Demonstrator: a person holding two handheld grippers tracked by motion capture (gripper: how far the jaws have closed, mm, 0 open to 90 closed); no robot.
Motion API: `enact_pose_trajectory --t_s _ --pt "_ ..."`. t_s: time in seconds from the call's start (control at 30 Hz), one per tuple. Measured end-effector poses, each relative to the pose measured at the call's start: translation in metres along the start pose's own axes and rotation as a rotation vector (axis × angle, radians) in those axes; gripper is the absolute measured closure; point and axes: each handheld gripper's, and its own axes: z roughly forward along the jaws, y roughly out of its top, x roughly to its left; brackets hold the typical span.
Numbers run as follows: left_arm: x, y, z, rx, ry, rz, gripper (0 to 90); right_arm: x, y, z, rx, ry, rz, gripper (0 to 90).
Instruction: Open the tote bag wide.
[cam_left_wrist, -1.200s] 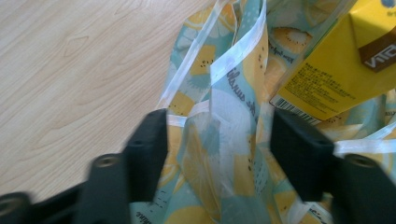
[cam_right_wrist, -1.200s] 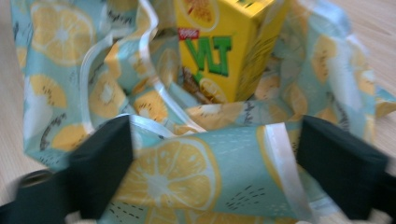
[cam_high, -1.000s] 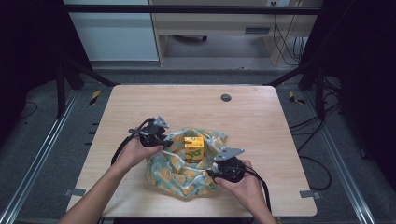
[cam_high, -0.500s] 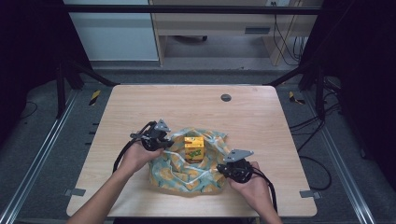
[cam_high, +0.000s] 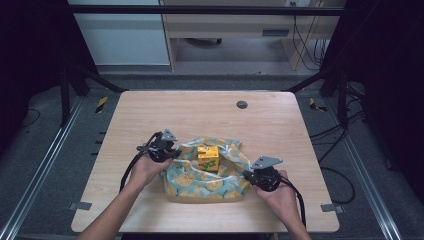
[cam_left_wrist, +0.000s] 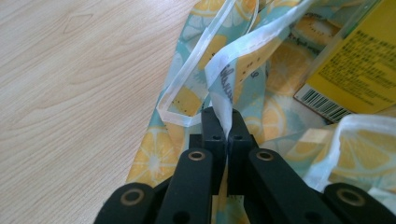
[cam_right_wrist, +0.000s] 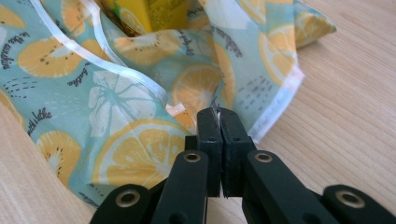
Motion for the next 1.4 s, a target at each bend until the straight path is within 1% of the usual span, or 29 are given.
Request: enact_pose_trajectory --t_s 0.2,0.27,0.3,0.37,0.4,0.5,0.53,0.6,0.7,0.8,0.93,1.1,1.13,1.17,1.23,1.27,1.3,1.33,1.37,1.4 --pt "0.002 -0.004 0.002 0.006 0.001 -0.006 89.7 -0.004 -0.004 0.002 0.016 -0.002 0.015 88.9" --pt "0.003 -0.006 0.004 0.016 0.0 -0.006 89.7 -0.006 -0.005 0.004 0.021 -0.003 0.021 89.0" --pt "0.003 -0.006 0.004 0.014 0.0 -0.015 89.7 -0.006 -0.006 0.004 0.022 0.0 0.022 89.0" --pt "0.002 -0.007 0.005 0.012 0.002 -0.015 89.7 -0.007 -0.006 0.005 0.028 -0.001 0.028 89.1" --pt "0.003 -0.007 0.005 0.021 0.003 -0.009 89.7 -0.007 -0.007 0.006 0.028 0.002 0.028 89.1" --pt "0.004 -0.008 0.006 0.027 0.002 -0.019 89.7 -0.007 -0.006 0.008 0.035 0.003 0.043 89.1" --pt "0.005 -0.008 0.007 0.03 0.002 -0.021 89.7 -0.008 -0.007 0.008 0.037 0.006 0.039 89.1" --pt "0.005 -0.009 0.008 0.028 0.004 -0.026 89.7 -0.007 -0.007 0.009 0.04 0.008 0.048 89.1" --pt "0.005 -0.01 0.008 0.029 0.007 -0.027 89.7 -0.008 -0.007 0.01 0.045 0.009 0.041 89.1" --pt "0.006 -0.011 0.009 0.035 0.005 -0.03 89.7 -0.009 -0.008 0.01 0.047 0.01 0.05 89.1" --pt "0.005 -0.011 0.01 0.039 0.013 -0.017 89.6 -0.009 -0.009 0.01 0.053 0.011 0.06 89.1" --pt "0.005 -0.012 0.008 0.039 0.018 -0.014 89.4 -0.01 -0.009 0.009 0.047 0.01 0.063 89.0" --pt "0.005 -0.012 0.006 0.026 0.029 -0.007 89.1 -0.011 -0.009 0.008 0.039 0.012 0.073 88.9" --pt "0.004 -0.011 0.004 0.014 0.035 -0.003 88.4 -0.011 -0.008 0.006 0.023 0.011 0.068 88.5" --pt "0.003 -0.01 -0.001 -0.008 0.04 0.005 84.6 -0.012 -0.006 0.002 -0.006 0.007 0.064 86.0" --pt "0.002 -0.009 -0.003 -0.011 0.043 0.009 75.6 -0.012 -0.004 -0.002 -0.038 -0.001 0.07 77.6" --pt "0.001 -0.009 -0.005 -0.02 0.052 0.013 75.6 -0.012 -0.004 -0.002 -0.038 -0.001 0.07 77.6" --pt "0.0 -0.008 -0.008 -0.031 0.063 0.012 62.2 -0.011 -0.002 -0.005 -0.055 -0.011 0.075 65.0" --pt "-0.001 -0.008 -0.011 -0.047 0.069 0.007 62.2 -0.011 -0.002 -0.005 -0.055 -0.011 0.075 65.0" --pt "-0.001 -0.007 -0.014 -0.066 0.067 0.002 56.2 -0.01 -0.001 -0.007 -0.065 -0.019 0.079 57.5"
